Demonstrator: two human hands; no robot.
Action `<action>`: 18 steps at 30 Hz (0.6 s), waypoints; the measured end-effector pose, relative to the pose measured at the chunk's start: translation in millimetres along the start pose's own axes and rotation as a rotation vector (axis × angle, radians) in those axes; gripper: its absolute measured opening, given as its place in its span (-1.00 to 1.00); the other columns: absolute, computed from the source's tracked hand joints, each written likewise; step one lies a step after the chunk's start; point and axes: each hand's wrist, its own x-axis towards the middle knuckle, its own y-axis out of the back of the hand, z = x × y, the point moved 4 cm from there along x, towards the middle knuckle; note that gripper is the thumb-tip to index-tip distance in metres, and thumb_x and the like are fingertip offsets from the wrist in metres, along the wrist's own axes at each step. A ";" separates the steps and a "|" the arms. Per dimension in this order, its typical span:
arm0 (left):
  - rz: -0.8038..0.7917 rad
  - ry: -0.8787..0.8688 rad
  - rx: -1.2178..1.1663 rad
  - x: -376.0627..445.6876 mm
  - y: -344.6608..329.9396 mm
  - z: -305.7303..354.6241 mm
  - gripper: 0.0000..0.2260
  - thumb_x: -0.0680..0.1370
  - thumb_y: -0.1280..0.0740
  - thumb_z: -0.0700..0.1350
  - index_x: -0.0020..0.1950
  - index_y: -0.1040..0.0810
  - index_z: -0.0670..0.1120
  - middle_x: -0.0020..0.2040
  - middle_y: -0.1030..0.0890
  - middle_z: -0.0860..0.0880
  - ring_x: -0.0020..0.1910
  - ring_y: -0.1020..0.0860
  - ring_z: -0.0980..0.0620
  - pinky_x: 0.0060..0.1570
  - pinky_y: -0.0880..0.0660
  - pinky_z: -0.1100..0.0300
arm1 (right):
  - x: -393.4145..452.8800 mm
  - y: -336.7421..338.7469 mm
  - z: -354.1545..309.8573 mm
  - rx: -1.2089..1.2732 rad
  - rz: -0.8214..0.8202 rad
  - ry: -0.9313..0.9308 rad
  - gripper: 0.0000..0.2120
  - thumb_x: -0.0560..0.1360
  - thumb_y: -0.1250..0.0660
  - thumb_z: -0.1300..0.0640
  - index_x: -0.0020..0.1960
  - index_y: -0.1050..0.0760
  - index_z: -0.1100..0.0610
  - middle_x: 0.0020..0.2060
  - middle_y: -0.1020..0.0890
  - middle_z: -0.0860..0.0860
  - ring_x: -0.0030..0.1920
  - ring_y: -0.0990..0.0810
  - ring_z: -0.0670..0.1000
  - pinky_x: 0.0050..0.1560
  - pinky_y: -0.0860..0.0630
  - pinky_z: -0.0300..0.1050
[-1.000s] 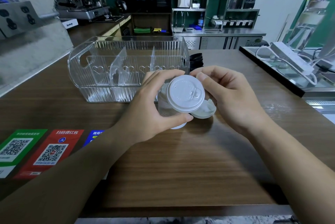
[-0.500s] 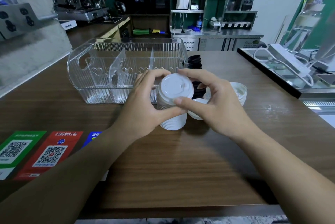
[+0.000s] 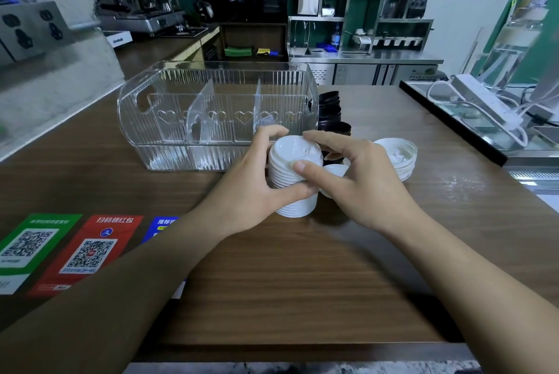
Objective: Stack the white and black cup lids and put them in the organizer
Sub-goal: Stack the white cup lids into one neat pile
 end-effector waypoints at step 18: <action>-0.009 0.053 -0.060 0.6 -1.1 -9.2 -0.08 0.37 -0.70 0.35 0.66 -0.41 0.20 0.42 -0.67 0.22 0.41 -0.67 0.14 0.45 -0.62 -0.11 | -0.9 -1.3 0.9 0.032 -0.026 -0.031 -0.44 0.55 -0.56 -0.23 0.48 -0.64 -0.04 0.23 -0.74 -0.23 0.24 -0.69 -0.26 0.35 -0.62 -0.12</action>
